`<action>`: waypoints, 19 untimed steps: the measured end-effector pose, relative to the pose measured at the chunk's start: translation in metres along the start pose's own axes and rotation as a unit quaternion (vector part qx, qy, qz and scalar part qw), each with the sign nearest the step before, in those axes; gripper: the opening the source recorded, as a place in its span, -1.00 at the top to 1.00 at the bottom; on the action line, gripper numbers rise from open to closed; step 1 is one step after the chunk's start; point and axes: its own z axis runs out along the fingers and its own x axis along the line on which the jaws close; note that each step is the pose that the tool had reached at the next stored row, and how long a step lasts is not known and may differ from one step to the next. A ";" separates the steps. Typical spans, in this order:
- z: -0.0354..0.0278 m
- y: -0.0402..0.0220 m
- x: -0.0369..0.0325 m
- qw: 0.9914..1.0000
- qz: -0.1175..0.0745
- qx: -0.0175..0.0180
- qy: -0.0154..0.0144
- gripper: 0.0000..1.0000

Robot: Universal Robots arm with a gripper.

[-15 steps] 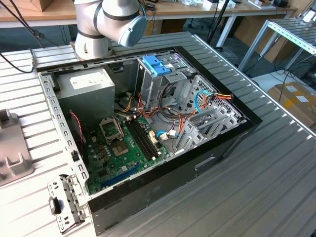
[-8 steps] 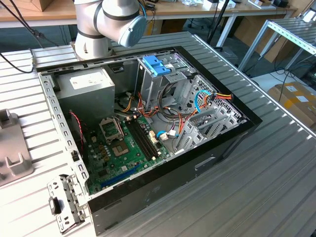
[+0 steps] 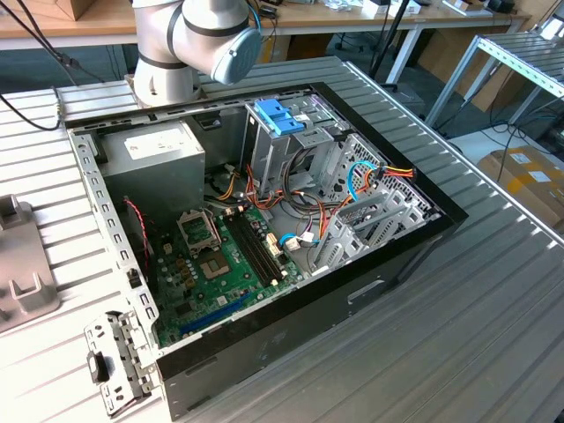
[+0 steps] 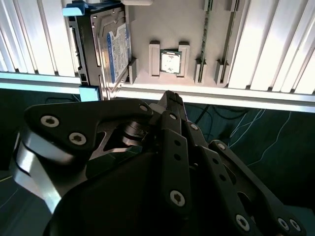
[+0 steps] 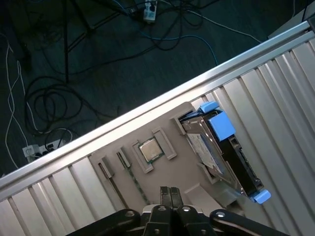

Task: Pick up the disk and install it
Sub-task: 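Pick up the disk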

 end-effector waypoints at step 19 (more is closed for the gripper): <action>0.0000 0.0000 0.0000 0.998 -0.064 -0.002 0.003 0.79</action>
